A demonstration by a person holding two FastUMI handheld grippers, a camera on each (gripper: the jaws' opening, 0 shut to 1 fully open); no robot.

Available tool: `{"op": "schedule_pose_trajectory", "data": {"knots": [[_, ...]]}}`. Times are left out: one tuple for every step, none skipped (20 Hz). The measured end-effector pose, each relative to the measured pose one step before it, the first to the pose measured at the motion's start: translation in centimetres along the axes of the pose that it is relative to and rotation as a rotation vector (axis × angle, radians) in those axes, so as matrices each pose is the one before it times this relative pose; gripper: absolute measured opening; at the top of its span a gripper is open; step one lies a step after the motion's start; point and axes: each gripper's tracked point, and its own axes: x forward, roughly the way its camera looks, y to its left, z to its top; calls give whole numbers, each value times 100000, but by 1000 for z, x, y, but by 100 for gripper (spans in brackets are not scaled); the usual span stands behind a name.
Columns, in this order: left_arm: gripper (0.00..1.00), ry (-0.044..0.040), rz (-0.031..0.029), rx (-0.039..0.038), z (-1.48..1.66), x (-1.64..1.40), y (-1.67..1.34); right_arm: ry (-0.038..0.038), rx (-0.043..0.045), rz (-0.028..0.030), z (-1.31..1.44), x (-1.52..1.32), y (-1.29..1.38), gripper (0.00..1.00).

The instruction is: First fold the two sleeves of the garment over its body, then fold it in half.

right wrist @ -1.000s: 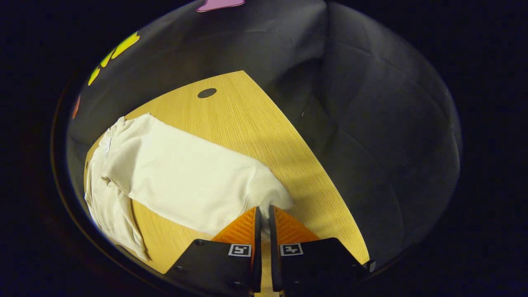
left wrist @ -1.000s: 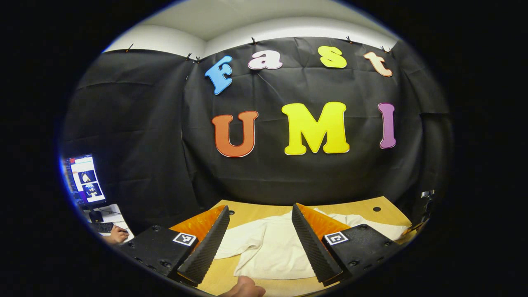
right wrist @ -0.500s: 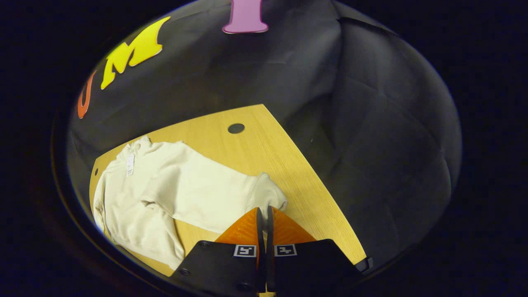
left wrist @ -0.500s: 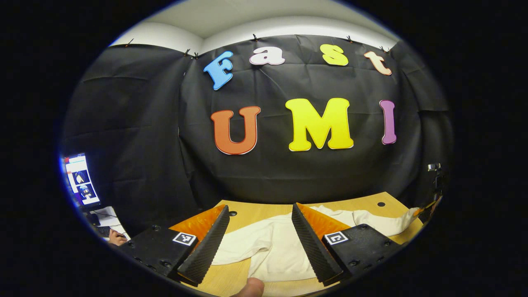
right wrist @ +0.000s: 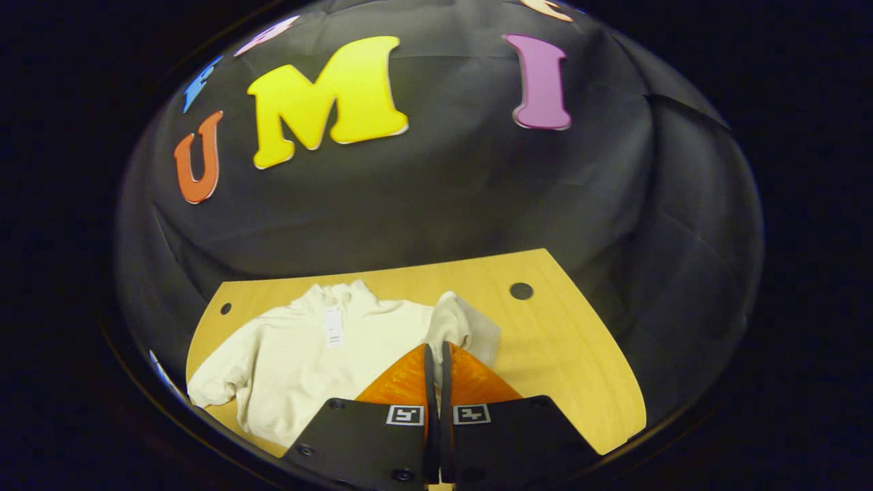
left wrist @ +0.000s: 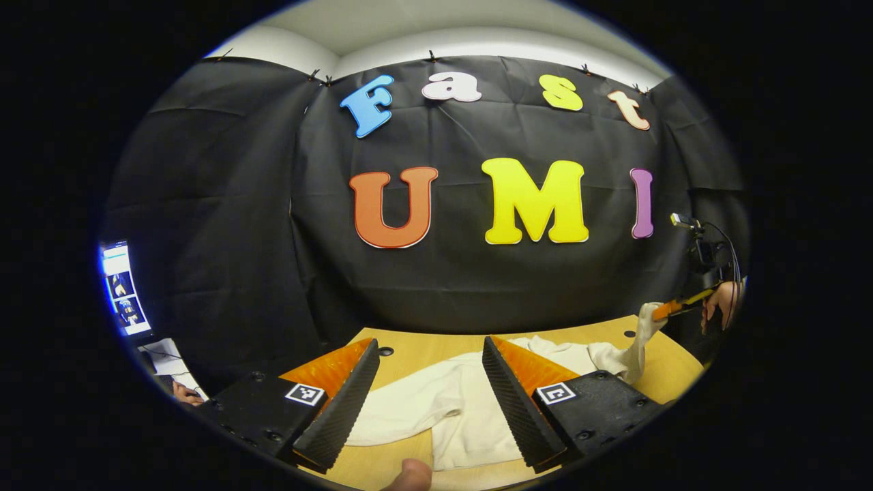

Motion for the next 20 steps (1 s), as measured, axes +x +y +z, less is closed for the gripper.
{"op": "schedule_pose_trajectory", "data": {"knots": [[96, -73, 269, 247, -170, 94, 713, 438, -1740, 2420, 330, 405, 2776, 0], [96, -26, -103, 378, -70, 283, 758, 335, -1285, 2786, 284, 502, 2830, 0], [96, -353, -75, 665, -72, 223, 654, 39, -1661, 2318, 202, 769, 2503, 1], [96, -223, 542, 751, -95, 280, 873, 705, -1698, 2463, -32, 711, 2394, 0], [96, 484, 628, 496, -349, 264, 780, 856, -1513, 2478, -236, 710, 2538, 0], [96, 572, 664, 261, -440, 137, 772, 1312, -1602, 2605, -263, 872, 2435, 0], [97, 459, 511, -21, -306, 33, 767, 1695, -2116, 2047, -591, 870, 2178, 1], [97, 454, 764, -197, -305, 138, 636, 1953, -2806, 798, -496, 986, 1688, 0], [97, 404, 481, -518, -354, 39, 622, 1695, -2156, 1207, -515, 1029, 1799, 0], [97, 540, 543, -683, -498, -16, 541, 1566, -1137, 1893, -530, 1021, 1893, 1], [97, 795, 972, -519, -563, -75, 624, 1858, -1520, 1709, -838, 1148, 1817, 1], [96, 1314, 556, -628, -745, -287, 566, 2070, -1857, 2024, -742, 1219, 1727, 1], [96, 1406, 1241, -250, -703, -215, 410, 2569, -2893, 1110, -914, 1385, 1305, 1], [97, 1003, 1111, -102, -719, -118, 518, 3020, -4283, -345, -807, 1438, 796, 1], [97, 603, 1042, 167, -678, -194, 358, 2166, -3788, 32, -802, 1519, 1330, 1], [97, 1219, 946, 773, -651, -337, 431, 1178, -1879, 1269, -289, 1127, 1391, 3], [97, 1592, 1308, 1259, -838, -218, 371, -97, -940, 1550, -243, 830, 1584, 1], [96, 690, 1212, 607, -555, -82, 388, 664, -1901, 1148, -192, 944, 1248, 1], [97, 745, 813, -374, -518, -174, 399, 1486, -2545, -1141, -334, 1031, 548, 1], [97, 572, 487, -1415, -370, -299, 359, 1252, -1923, -413, -294, 897, 824, 0]]}}
